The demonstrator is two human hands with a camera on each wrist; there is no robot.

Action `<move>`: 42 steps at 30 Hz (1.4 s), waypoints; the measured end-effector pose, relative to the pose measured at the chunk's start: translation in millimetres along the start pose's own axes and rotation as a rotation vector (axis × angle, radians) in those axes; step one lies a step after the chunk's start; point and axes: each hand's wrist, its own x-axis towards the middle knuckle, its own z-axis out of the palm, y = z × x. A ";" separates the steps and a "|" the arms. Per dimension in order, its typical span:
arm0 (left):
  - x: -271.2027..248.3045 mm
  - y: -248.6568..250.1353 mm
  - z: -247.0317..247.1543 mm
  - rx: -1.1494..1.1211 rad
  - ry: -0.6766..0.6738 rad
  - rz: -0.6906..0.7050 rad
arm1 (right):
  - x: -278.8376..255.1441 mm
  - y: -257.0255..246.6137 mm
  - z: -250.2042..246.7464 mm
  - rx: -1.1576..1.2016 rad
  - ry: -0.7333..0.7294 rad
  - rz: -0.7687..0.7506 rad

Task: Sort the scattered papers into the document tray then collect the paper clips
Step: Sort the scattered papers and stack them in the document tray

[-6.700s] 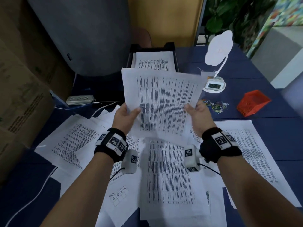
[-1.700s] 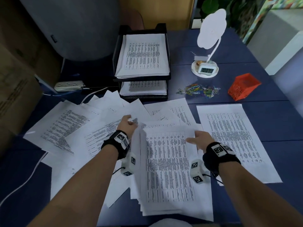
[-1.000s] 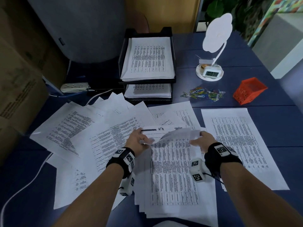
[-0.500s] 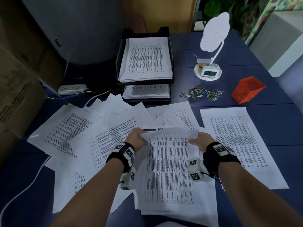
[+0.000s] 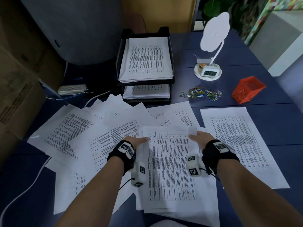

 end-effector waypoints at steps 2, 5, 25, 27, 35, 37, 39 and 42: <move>-0.3 1.8 0.5 0.070 -0.009 0.029 | -0.4 -2.4 0.8 -0.041 0.003 -0.002; -3.2 5.2 4.3 0.010 -0.099 0.121 | -0.8 -4.0 3.2 -0.079 -0.005 -0.001; -70.6 92.0 -45.4 -0.578 0.035 0.770 | -40.4 -75.3 -25.8 0.594 0.182 -0.528; -86.2 104.3 -55.2 -0.626 0.101 0.866 | -45.0 -91.2 -30.7 0.668 0.226 -0.598; -79.1 96.9 -58.3 -0.680 0.119 0.903 | -36.0 -98.0 -23.0 0.710 0.256 -0.568; -67.8 90.3 -55.1 -0.731 0.135 0.864 | -31.4 -94.7 -19.2 0.698 0.261 -0.542; -59.8 85.9 -53.2 -0.806 0.130 0.818 | -28.3 -92.8 -15.5 0.691 0.251 -0.533; -56.1 83.4 -47.5 -0.778 0.031 0.787 | -21.8 -92.3 -10.3 0.712 0.245 -0.502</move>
